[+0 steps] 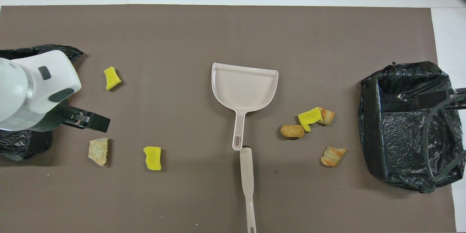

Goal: Sweep and dump trash in bin

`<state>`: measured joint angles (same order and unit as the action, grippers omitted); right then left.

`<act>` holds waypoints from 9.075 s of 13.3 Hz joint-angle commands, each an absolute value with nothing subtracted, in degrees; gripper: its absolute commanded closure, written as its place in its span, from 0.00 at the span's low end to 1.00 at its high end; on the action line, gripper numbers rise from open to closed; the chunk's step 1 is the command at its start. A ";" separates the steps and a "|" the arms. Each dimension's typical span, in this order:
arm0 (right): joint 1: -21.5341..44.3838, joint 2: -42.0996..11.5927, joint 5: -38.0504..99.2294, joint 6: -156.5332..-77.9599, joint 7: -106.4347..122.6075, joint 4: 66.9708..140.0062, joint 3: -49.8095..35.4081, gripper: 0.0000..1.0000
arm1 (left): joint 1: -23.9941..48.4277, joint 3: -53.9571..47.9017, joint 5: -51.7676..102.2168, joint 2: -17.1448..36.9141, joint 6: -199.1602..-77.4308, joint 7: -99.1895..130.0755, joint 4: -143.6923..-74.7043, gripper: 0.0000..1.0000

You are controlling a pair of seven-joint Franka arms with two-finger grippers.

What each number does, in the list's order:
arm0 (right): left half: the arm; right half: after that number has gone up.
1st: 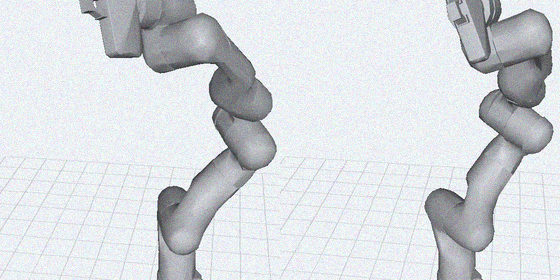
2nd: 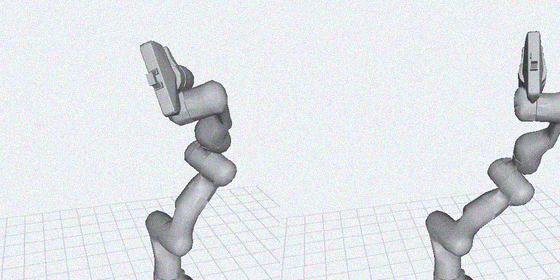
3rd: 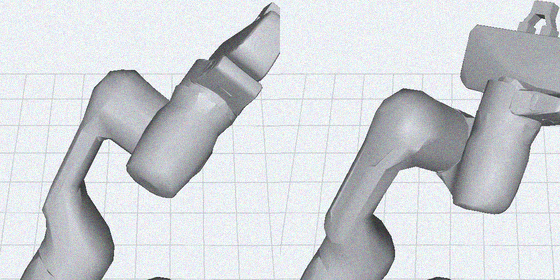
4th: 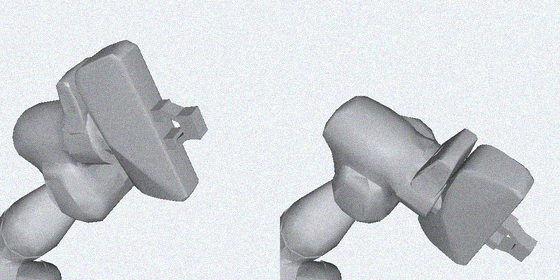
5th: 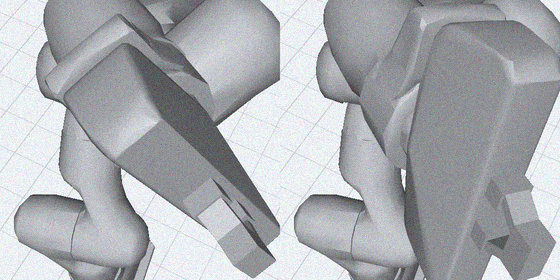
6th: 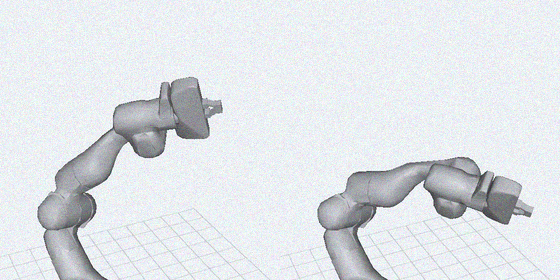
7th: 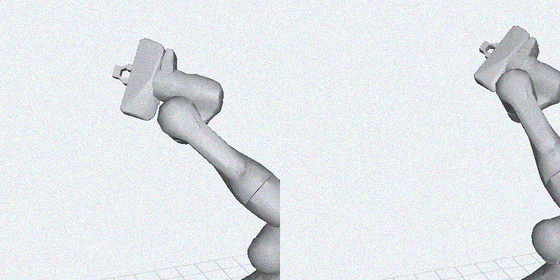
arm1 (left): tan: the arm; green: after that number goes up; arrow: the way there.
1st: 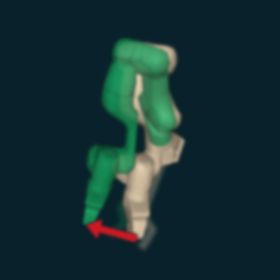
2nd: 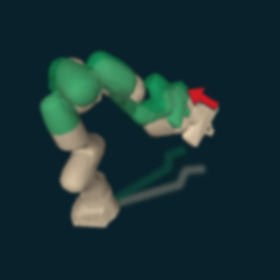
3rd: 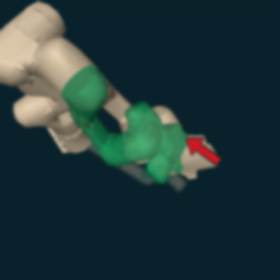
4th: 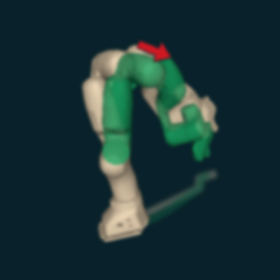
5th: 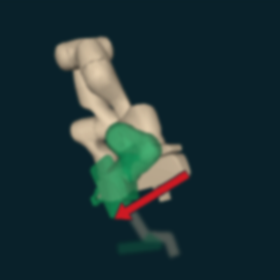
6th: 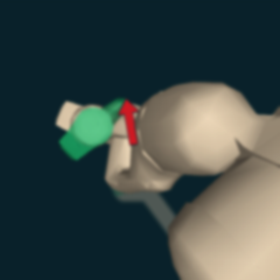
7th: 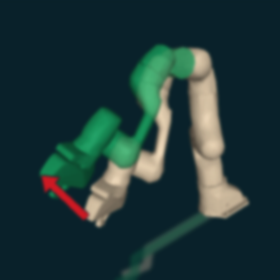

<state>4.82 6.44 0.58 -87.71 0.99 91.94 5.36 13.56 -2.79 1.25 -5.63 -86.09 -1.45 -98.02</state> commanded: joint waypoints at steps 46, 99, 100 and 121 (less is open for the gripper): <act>4.57 8.26 0.09 -86.84 4.66 94.13 5.36 0.00 | 63.81 -1.76 3.25 1.67 -132.45 49.48 -130.34 0.35; 33.15 -9.68 2.47 -111.11 -23.59 103.36 4.31 1.00 | 19.23 -1.41 10.08 -15.66 -119.42 21.27 -147.75 1.00; 33.05 -8.28 2.11 -108.74 -19.47 103.53 4.31 1.00 | 21.08 -1.41 13.07 -13.64 -121.27 21.62 -146.35 1.00; 36.38 -9.40 -6.59 -117.95 46.59 113.46 4.22 1.00 | 0.26 -1.14 -11.14 7.11 -119.87 -8.44 -118.22 1.00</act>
<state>36.33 -10.04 -5.42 -115.83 48.78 111.35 4.35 0.93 -0.42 -7.81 4.51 -118.24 -7.42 -120.00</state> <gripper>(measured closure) 0.678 0.736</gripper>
